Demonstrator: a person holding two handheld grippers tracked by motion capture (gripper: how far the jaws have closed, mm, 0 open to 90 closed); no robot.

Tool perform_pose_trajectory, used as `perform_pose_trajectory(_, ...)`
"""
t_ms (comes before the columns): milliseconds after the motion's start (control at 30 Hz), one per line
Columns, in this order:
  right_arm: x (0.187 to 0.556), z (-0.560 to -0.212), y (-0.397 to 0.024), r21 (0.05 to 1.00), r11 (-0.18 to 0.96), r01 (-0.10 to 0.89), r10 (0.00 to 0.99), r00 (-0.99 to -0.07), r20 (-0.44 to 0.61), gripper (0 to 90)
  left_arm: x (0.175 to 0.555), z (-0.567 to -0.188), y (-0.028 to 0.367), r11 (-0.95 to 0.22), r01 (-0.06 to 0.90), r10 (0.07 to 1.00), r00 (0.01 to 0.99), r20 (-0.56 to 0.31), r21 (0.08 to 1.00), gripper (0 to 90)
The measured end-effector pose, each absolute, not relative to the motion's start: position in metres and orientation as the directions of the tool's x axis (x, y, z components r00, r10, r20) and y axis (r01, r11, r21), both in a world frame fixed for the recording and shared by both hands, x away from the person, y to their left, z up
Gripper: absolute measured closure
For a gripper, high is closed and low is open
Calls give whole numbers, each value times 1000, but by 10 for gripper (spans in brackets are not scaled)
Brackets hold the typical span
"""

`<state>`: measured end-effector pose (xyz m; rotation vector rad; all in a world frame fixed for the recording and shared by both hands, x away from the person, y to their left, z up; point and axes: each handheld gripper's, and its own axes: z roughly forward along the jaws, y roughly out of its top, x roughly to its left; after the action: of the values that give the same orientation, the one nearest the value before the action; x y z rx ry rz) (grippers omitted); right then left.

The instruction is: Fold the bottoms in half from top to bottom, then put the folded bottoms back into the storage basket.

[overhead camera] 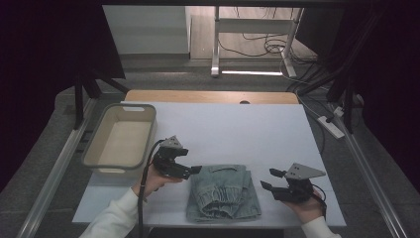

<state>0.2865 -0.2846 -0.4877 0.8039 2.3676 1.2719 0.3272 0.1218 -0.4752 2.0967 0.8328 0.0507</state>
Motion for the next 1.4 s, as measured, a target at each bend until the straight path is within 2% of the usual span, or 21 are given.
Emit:
perform_pose_trajectory(367, 287, -488, -281, 832, 450, 324, 609, -793, -21, 412, 327, -476, 120, -434, 547, 588, 774, -234, 716, 133)
perform_pose_trajectory(567, 287, -489, -281, 827, 453, 333, 614, -789, -18, 411, 330, -482, 119, -431, 582, 572, 767, -290, 689, 136)
perform_pose_trajectory(1400, 286, -493, -277, 813, 478, 332, 609, -793, -34, 410, 341, -486, 111, -455, 621, 598, 744, -299, 638, 115)
